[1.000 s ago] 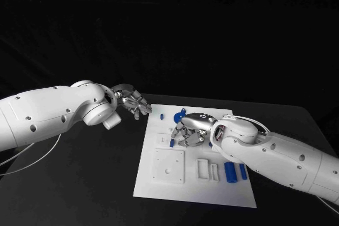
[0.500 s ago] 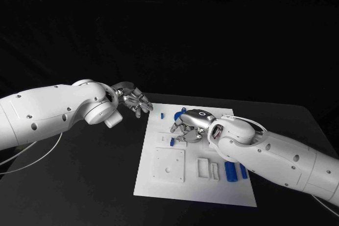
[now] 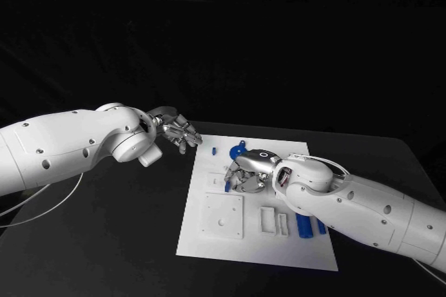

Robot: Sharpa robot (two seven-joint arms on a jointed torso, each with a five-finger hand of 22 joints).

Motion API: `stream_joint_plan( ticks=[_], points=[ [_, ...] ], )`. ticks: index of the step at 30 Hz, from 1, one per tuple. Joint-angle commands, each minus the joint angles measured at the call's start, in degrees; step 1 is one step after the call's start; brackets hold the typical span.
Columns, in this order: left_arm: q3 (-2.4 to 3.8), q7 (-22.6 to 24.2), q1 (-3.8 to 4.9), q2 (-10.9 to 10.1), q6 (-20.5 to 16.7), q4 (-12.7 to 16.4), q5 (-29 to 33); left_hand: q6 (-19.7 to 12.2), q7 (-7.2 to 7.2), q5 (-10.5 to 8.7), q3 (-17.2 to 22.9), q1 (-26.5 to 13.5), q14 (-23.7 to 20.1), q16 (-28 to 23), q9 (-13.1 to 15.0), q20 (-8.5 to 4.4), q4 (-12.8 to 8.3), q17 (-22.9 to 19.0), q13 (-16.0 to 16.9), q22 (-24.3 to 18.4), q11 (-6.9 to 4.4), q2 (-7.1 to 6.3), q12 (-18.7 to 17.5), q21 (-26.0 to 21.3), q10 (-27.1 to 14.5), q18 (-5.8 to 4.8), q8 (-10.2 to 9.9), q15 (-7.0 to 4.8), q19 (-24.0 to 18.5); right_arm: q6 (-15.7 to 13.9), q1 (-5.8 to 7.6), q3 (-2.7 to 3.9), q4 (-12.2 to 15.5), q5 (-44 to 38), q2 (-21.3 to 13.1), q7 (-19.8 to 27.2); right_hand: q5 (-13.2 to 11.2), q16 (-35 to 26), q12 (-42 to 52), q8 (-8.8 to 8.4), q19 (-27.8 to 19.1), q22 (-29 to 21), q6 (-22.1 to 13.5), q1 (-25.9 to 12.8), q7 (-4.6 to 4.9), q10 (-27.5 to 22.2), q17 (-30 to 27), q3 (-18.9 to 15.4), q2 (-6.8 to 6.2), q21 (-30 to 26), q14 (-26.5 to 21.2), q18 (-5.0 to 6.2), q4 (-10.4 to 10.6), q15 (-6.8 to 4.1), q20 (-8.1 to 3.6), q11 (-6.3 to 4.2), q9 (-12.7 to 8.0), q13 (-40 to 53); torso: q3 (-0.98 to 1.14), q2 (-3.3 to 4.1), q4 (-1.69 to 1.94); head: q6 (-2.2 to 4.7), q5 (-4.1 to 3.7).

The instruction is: Assemble the parts on the task board

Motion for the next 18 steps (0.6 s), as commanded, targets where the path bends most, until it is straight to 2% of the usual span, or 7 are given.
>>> stream_joint_plan(
  ticks=[1,11,18],
  points=[
    [0.02,0.28,0.06,0.08,-0.27,0.05,0.93,-0.32,0.11,0.25,0.07,0.55,0.25,-0.43,-0.07,0.11,0.28,0.07,-0.09,0.15,0.21,0.21,-0.25,-0.35,-0.18,-0.56,0.39,0.24,0.36,2.54,-0.02,-0.08,-0.03,-0.43,0.15,0.57,0.33,-0.34,-0.13,-0.08,2.23,2.06,-0.3,0.03,-0.08,-0.13,-0.1,-0.27,-0.48,-0.22,-0.02,-0.97,-0.2,-0.18,-0.36,-0.23,-0.08,-0.05,-0.01,-0.02,-0.03,-0.11,0.0],
    [-0.01,0.15,0.06,0.1,-0.28,-0.09,1.17,-0.35,0.15,0.31,0.36,0.98,0.17,-0.57,-0.09,0.12,0.08,0.07,-0.14,0.36,0.24,0.48,-0.3,-0.51,-0.31,-0.52,0.49,0.27,0.32,-1.04,-0.02,-0.13,-0.14,-0.49,0.57,-0.15,0.01,-0.32,-0.15,-0.08,2.35,1.93,-0.88,-0.65,-0.14,0.02,-0.03,-1.71,-0.36,-0.52,0.06,-0.94,0.17,-0.24,-0.42,-0.32,-0.07,0.01,0.02,-0.01,-0.04,-0.22,0.03],
    [-0.06,-0.12,0.06,0.08,0.03,-0.11,1.36,-0.42,0.2,0.27,0.4,1.01,0.09,-0.65,-0.11,0.15,0.0,0.06,-0.17,0.51,0.29,0.52,-0.34,-0.58,-0.41,-0.51,0.52,0.31,0.24,-2.72,-0.02,-0.13,-0.49,-0.51,0.89,-1.12,-0.11,-0.28,-0.27,-0.07,2.49,1.63,-1.49,-1.26,0.48,-0.01,0.03,-4.01,-0.36,-0.67,0.15,-0.53,1.09,0.2,-0.04,0.28,-0.08,-0.1,0.05,-0.01,-0.01,-0.18,0.04]
  ],
)
